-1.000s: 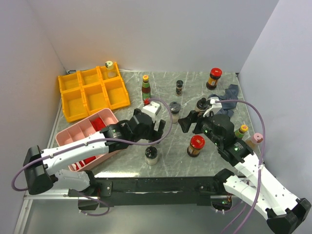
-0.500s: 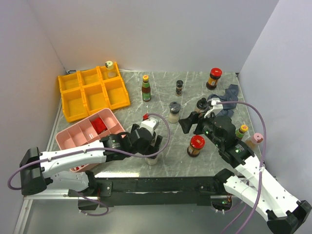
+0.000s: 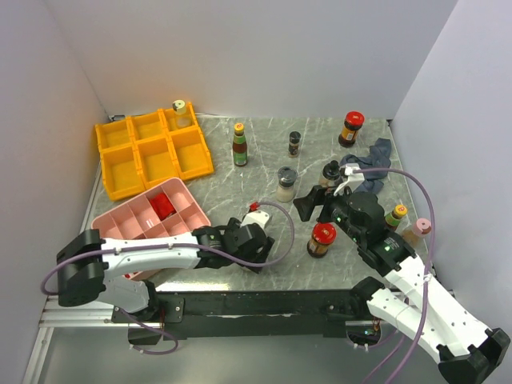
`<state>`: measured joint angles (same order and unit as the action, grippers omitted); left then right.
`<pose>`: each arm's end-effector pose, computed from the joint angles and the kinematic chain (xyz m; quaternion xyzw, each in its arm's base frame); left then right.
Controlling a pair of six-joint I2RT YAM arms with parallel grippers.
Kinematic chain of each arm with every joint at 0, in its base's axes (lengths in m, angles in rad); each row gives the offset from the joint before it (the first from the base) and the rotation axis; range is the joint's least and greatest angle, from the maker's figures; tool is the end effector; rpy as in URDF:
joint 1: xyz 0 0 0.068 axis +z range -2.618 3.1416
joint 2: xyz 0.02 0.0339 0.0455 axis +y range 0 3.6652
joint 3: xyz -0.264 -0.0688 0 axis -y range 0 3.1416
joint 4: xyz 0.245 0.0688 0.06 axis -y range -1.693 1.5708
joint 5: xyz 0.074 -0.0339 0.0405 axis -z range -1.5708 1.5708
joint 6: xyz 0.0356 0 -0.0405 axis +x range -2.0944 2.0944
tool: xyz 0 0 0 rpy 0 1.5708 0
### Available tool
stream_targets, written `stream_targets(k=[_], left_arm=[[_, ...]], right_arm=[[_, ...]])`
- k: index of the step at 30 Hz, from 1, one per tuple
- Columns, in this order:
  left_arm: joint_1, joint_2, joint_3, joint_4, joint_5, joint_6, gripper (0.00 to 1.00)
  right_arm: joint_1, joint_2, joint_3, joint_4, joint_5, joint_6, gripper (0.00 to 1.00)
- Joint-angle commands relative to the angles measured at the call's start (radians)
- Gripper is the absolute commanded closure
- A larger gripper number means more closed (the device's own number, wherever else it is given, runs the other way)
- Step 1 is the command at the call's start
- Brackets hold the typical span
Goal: Organize the condiment bottles
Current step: Pick up the bottle from the center of the board.
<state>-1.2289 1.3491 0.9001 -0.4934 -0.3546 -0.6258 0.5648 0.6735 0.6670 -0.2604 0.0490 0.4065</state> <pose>0.1028 -0.2520 0.2319 0.2260 0.9101 -0.1427 0.3167 0.1401 0.0867 0.3077 -0.0480 0.7934 0.2659 0.5455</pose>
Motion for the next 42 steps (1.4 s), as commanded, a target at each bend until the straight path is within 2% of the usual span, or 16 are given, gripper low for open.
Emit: stream_targets(k=[1,4,7,8,11,13,16,23,29,31,35,38,42], left_arm=[[-0.017,0.045,0.063,-0.04,-0.032,-0.035,0.1],[-0.02,0.054,0.071,-0.054,-0.047,-0.048,0.21],[-0.021,0.044,0.06,-0.045,-0.058,-0.057,0.41],[-0.021,0.036,0.053,-0.042,-0.063,-0.06,0.53],[-0.021,0.012,0.048,-0.043,-0.067,-0.066,0.7],[-0.021,-0.013,0.046,-0.048,-0.069,-0.068,0.75],[-0.021,-0.051,0.043,-0.08,-0.072,-0.08,0.99],[-0.021,-0.152,0.052,-0.221,-0.179,-0.147,0.99],[-0.021,-0.16,0.13,-0.437,-0.426,-0.262,0.99],[-0.021,-0.145,0.164,-0.462,-0.518,-0.284,0.99],[0.015,-0.097,0.215,-0.436,-0.622,-0.25,0.99],[0.117,-0.051,0.255,-0.377,-0.604,-0.166,0.99],[0.256,-0.013,0.267,-0.191,-0.543,-0.019,0.99]], right_arm=[[-0.002,-0.025,-0.012,0.038,0.018,-0.006,0.0],[-0.003,-0.034,-0.012,0.036,0.017,-0.006,0.0],[-0.003,-0.041,-0.017,0.039,0.015,-0.006,0.0],[-0.002,-0.041,-0.018,0.039,0.015,-0.005,0.0],[-0.002,-0.04,-0.015,0.038,0.014,-0.006,0.0],[-0.003,-0.038,-0.015,0.041,0.014,-0.006,0.0],[-0.002,-0.042,-0.017,0.039,0.014,-0.005,0.0],[-0.002,-0.055,-0.018,0.038,0.014,-0.005,0.0],[-0.002,-0.063,-0.021,0.039,0.009,-0.003,0.0],[-0.002,-0.061,-0.017,0.033,0.008,-0.002,0.0],[0.0,-0.061,-0.017,0.036,-0.005,-0.001,0.0],[0.0,-0.072,-0.018,0.036,-0.011,0.0,0.0],[-0.002,-0.086,-0.032,0.046,-0.029,0.005,0.0]])
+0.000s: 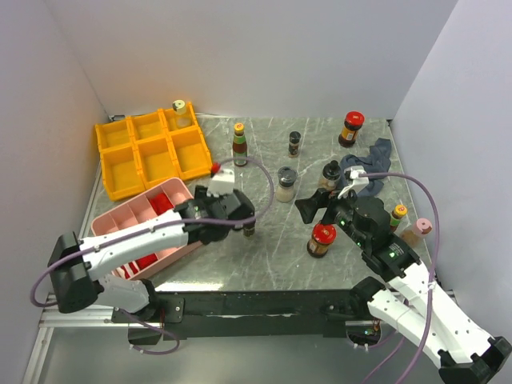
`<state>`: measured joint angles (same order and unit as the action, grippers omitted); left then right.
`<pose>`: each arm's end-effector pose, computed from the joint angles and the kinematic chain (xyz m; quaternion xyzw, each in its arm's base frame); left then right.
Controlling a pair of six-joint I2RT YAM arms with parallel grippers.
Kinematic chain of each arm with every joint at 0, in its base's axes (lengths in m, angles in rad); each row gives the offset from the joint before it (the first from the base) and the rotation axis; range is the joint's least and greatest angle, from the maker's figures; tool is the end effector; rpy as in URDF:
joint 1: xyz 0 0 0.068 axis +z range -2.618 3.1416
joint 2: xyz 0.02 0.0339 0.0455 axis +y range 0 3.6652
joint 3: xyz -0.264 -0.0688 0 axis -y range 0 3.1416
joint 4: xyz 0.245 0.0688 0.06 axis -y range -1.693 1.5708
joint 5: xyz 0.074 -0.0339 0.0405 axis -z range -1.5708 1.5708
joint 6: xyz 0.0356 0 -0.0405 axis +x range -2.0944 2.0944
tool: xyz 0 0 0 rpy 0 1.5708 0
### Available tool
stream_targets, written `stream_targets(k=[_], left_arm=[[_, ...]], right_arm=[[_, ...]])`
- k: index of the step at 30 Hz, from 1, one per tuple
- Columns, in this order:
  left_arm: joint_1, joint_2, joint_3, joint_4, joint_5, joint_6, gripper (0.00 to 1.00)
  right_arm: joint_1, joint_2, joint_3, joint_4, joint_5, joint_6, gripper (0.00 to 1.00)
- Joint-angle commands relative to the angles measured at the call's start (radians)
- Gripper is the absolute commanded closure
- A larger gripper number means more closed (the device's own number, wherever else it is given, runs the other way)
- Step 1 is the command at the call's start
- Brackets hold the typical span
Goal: Organize the condiment bottles
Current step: Pick up the bottle from the center of the board, then place the bottle in the storage box.
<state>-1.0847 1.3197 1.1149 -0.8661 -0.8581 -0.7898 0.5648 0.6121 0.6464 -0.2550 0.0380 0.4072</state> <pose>0.1421 -0.2112 0.2928 0.0277 0.8867 0.0573 0.4580 0.1305 0.0811 0.3096 -0.0496 0.7790 0.2787 0.5594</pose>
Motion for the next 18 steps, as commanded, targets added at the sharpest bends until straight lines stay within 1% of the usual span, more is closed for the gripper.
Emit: stream_targets(k=[1,3,4,5,6,8,9,11,12,14,15,16,18], left_arm=[[0.182,0.018,0.062,0.211,-0.023,0.165,0.99],[0.259,0.024,0.063,0.286,0.02,0.237,0.99],[0.337,0.03,0.069,0.362,0.024,0.26,0.99],[0.377,0.039,0.077,0.399,0.045,0.293,0.99],[0.463,0.067,0.095,0.417,0.072,0.297,0.99],[0.543,0.101,0.167,0.443,0.161,0.288,0.99],[0.598,0.128,0.184,0.458,0.172,0.288,0.99],[0.64,0.151,0.212,0.541,0.2,0.314,0.99],[0.679,0.174,0.218,0.573,0.246,0.322,0.99],[0.722,0.209,0.269,0.579,0.296,0.308,0.99],[0.761,0.249,0.292,0.57,0.339,0.299,0.99],[0.778,0.269,0.327,0.57,0.367,0.293,0.99],[0.81,0.314,0.348,0.602,0.415,0.31,0.99]], right_arm=[[-0.002,-0.028,-0.013,0.043,-0.021,0.004,0.0],[-0.002,-0.029,-0.013,0.045,-0.024,0.007,0.0],[-0.002,-0.029,-0.013,0.046,-0.026,0.005,0.0],[-0.003,-0.034,-0.01,0.046,-0.03,0.008,0.0],[-0.002,-0.037,-0.008,0.048,-0.035,0.007,0.0],[0.0,-0.046,-0.01,0.049,-0.035,0.007,0.0],[-0.002,-0.049,-0.013,0.051,-0.035,0.008,0.0],[0.0,-0.057,-0.013,0.053,-0.035,0.008,0.0],[0.0,-0.058,-0.014,0.053,-0.035,0.008,0.0],[-0.002,-0.061,-0.013,0.054,-0.052,0.008,0.0],[-0.002,-0.061,-0.011,0.056,-0.062,0.008,0.0],[-0.002,-0.06,-0.01,0.054,-0.064,0.008,0.0],[-0.002,-0.061,-0.007,0.054,-0.064,0.008,0.0]])
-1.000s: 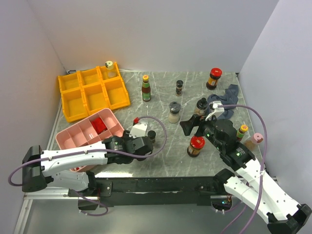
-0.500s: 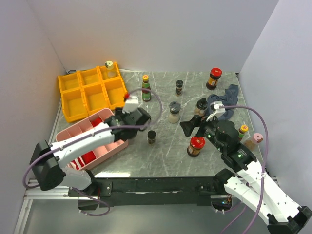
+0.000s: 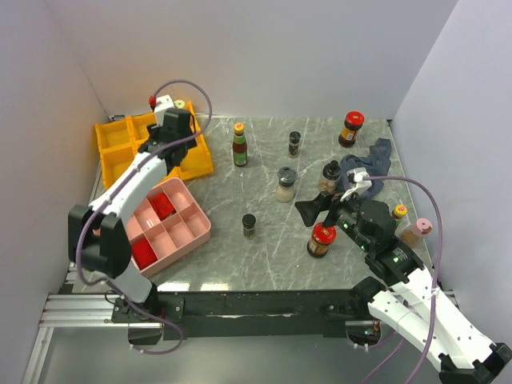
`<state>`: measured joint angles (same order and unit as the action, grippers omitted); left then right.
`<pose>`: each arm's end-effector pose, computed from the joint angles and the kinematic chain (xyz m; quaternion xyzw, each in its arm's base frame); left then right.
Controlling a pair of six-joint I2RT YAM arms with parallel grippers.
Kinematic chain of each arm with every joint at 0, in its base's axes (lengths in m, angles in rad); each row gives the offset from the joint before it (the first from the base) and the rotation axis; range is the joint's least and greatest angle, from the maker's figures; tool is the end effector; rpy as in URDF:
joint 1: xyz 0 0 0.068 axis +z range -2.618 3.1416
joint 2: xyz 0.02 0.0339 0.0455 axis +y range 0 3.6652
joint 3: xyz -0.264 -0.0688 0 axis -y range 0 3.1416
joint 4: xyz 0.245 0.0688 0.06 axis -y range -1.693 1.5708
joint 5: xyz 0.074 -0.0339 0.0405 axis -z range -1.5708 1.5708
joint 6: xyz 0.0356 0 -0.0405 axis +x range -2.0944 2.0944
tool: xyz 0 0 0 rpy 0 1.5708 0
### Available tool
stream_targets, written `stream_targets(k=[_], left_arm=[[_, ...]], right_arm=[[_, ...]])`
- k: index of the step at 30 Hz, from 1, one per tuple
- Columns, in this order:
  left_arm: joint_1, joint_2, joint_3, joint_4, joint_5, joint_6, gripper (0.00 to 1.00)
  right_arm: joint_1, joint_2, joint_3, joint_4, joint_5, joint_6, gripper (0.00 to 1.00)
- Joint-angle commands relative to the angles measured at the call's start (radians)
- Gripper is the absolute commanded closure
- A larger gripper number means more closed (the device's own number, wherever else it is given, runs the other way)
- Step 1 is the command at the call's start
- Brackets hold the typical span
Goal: Organize the condiment bottles
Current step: Place the bottle in the storage box.
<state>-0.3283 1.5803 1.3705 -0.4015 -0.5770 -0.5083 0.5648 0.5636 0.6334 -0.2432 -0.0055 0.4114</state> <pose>0.3467 -0.0976 0.3256 -0.2072 0.8352 0.0509 0.5069 0.1224 0.0778 0.3126 -0.0604 0.7633 0.3035 0.5671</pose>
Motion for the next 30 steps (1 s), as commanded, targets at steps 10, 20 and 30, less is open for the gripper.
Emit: stream_targets(k=[10,20,30], left_arm=[[0.077,0.268,0.208,0.167,0.201,0.079,0.92],[0.083,0.426,0.321,0.217,0.201,0.146,0.68],[0.121,0.521,0.411,0.214,0.216,0.163,0.44]], right_arm=[[0.0,-0.013,0.002,0.048,-0.031,0.007,0.0],[0.0,-0.007,-0.001,0.051,-0.024,0.004,0.0],[0.0,-0.002,0.0,0.051,-0.013,0.003,0.0]])
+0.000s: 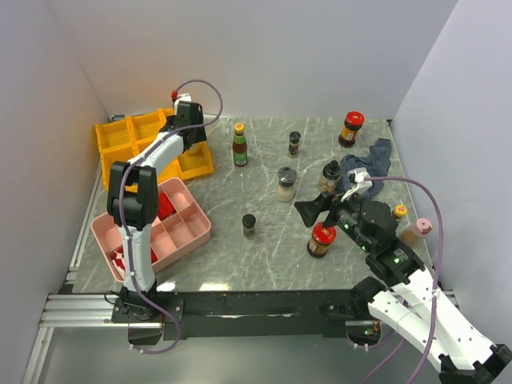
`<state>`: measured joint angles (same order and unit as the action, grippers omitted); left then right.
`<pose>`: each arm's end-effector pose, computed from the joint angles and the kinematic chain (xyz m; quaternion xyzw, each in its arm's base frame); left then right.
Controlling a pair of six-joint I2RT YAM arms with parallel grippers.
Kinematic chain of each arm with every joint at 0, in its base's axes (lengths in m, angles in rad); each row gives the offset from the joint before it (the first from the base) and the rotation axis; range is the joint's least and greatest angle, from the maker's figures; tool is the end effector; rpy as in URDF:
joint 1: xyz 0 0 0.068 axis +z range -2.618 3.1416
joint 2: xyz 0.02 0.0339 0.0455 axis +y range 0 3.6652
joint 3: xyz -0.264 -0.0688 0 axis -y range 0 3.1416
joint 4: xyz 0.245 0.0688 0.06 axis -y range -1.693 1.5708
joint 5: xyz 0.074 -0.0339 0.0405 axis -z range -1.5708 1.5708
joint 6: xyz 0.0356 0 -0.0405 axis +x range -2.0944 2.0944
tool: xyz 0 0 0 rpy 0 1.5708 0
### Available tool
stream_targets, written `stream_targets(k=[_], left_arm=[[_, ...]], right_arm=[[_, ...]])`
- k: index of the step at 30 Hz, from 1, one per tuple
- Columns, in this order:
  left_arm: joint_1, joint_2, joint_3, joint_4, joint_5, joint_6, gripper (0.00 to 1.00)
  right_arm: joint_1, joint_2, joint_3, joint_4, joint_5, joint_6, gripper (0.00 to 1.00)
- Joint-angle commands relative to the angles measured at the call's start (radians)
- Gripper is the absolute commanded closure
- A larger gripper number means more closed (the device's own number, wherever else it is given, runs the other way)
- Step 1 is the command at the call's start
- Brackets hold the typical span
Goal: Organize the condiment bottles
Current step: Place the bottle in the storage box.
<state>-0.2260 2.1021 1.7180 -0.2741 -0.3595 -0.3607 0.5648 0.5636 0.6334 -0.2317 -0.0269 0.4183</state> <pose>0.4787 -0.0972 0.2393 -0.1380 0.8759 0.0283 0.4614 0.1221 0.0785 0.3138 -0.0644 0.7592 0.3147 0.5660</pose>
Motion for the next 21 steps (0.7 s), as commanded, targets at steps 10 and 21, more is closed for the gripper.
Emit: stream_targets(k=[10,21], left_arm=[[0.034,-0.023,0.037,0.099,0.091,0.011,0.12],[0.034,-0.256,-0.075,-0.001,0.149,-0.106,0.0]], right_arm=[[-0.002,0.002,0.006,0.031,0.015,-0.006,0.0],[0.0,0.038,0.041,-0.032,0.019,0.059,0.0]])
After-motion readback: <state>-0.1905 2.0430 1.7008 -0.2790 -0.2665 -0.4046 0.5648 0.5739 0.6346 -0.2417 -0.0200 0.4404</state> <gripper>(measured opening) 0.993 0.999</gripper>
